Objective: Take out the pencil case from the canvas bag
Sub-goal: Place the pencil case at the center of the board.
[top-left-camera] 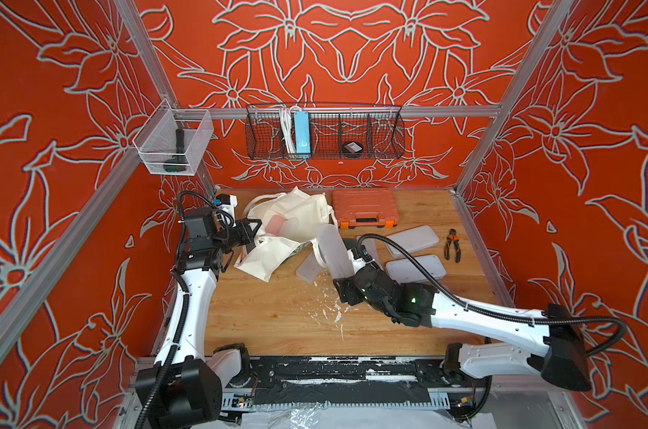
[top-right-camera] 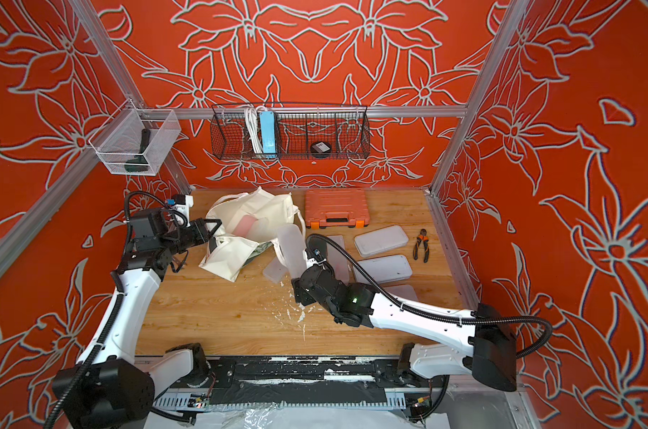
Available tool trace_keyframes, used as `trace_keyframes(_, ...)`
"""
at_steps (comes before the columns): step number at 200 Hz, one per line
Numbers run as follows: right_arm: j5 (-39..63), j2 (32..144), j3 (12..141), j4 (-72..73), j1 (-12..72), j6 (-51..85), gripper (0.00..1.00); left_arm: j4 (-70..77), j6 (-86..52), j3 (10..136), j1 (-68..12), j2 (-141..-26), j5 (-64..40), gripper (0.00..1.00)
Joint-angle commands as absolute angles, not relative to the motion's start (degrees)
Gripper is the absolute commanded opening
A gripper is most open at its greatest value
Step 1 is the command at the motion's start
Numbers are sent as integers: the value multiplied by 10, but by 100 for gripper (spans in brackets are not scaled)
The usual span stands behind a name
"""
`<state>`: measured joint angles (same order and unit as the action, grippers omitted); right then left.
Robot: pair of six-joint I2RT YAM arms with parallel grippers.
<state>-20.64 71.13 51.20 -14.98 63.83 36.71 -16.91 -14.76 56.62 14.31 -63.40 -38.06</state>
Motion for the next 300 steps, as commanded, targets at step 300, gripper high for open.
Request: trace_keyframes(300, -145, 1143, 921, -276, 495, 396, 64, -65, -323, 493, 306, -594, -445, 0)
